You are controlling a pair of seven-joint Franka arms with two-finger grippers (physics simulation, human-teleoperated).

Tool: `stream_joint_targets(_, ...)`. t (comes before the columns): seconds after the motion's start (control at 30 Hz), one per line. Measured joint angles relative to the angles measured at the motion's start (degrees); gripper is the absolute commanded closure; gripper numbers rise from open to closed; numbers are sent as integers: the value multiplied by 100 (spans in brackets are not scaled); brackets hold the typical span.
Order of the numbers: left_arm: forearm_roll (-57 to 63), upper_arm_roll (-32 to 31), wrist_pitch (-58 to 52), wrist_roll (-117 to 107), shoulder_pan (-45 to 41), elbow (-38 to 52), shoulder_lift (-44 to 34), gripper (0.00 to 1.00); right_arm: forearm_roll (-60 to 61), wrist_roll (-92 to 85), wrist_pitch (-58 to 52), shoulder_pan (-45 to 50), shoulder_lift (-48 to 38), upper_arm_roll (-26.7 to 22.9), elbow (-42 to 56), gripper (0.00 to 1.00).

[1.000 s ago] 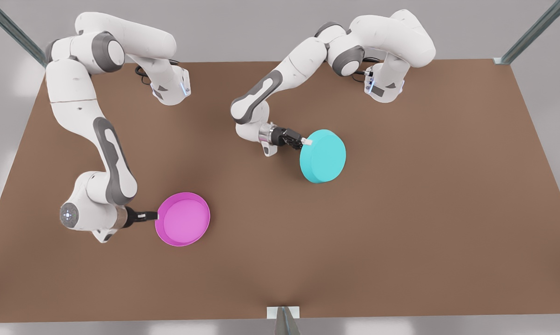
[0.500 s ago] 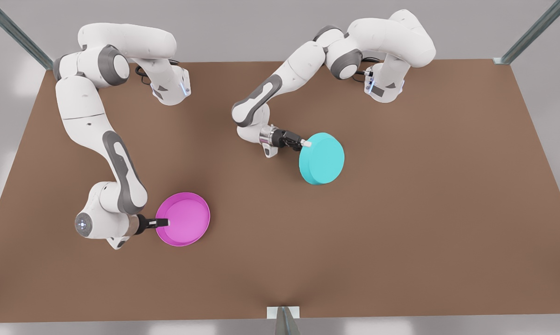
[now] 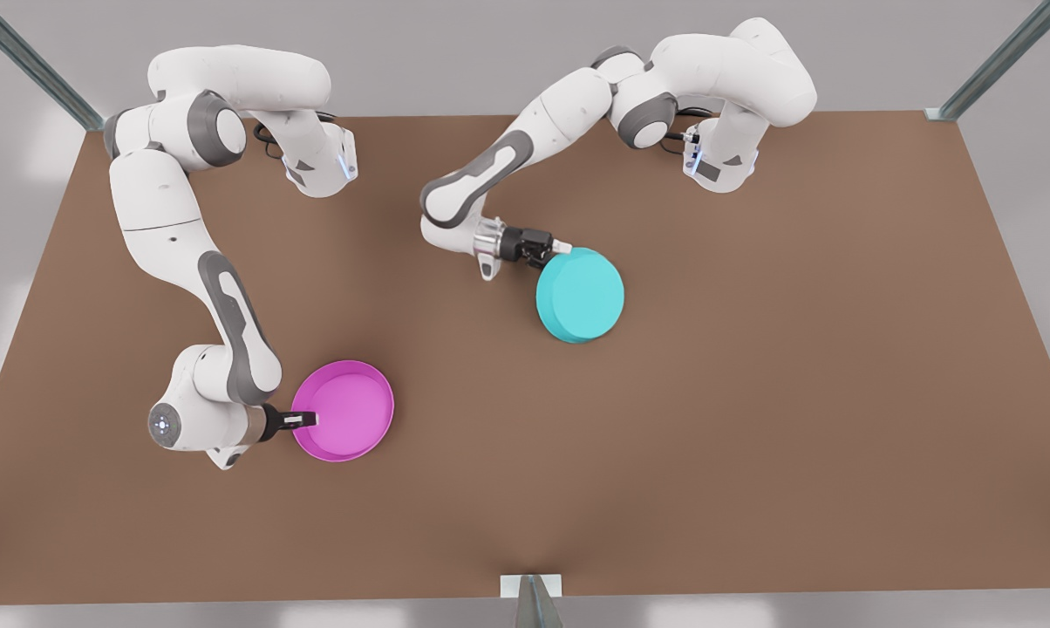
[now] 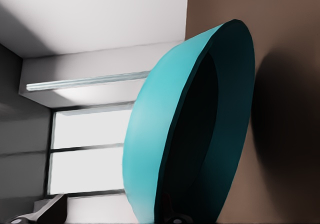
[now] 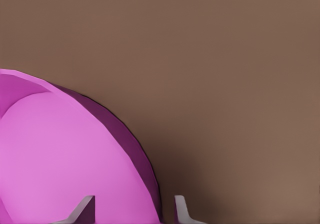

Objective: Flip the blue plate over with the left arm, and stack the pink plate on top of the blue plate with the right arm

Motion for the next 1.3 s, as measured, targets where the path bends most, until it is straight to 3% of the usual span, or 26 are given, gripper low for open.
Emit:
stream_joint_targets(0.2, -1220, 0, 286, -1336, 40, 295, 0, 0, -70, -5, 0, 20, 0, -9, 9, 44)
stream_joint_targets(0.37, -1879, 9, 359, -1928, 48, 564, -8, 0, -70, -14, 0, 22, 35, -18, 5, 50)
stream_joint_targets(0.57, -2445, 9, 614, -2850, 84, 813, -127, 0, -70, -56, 0, 22, 44, -26, 0, 70)
stream_joint_targets(0.77, -3735, 9, 1258, -4639, 321, 1113, -618, 0, -31, -84, 0, -21, 79, -26, 0, 71)
stream_joint_targets(0.83, -4131, 14, 1755, -5149, 1158, 1115, -1441, 0, -10, -151, -7, -30, 104, -26, 5, 71)
stream_joint_targets(0.93, -4613, 23, 2960, -4889, 4249, 1114, -2239, 0, 26, -164, -9, -40, 114, -21, 0, 71)
stream_joint_targets(0.97, -4709, 26, 3139, -3425, 5152, 1114, -2307, 0, 26, -164, -9, -39, 114, -18, 0, 78)
stream_joint_targets(1.0, -4774, 59, 3015, -1606, 5730, 1105, -2358, 0, 18, -164, -9, -31, 114, -25, 7, 79)
stream_joint_targets(1.07, -4852, 90, 2294, 2183, 6347, 1104, -2599, 0, 29, -170, -17, -31, 114, -21, 9, 79)
stream_joint_targets(1.1, -4876, 75, 1837, 3697, 6674, 1033, -3082, 0, 43, -173, -25, -39, 114, -26, 9, 79)
stream_joint_targets(1.2, -4911, 27, 1597, 4156, 6869, 198, -4158, 0, 67, -183, -52, -40, 113, -21, 9, 79)
stream_joint_targets(1.3, -4865, -66, 2530, 4126, 6780, -1553, -5276, 0, 71, -152, -82, -57, 83, -4, 9, 79)
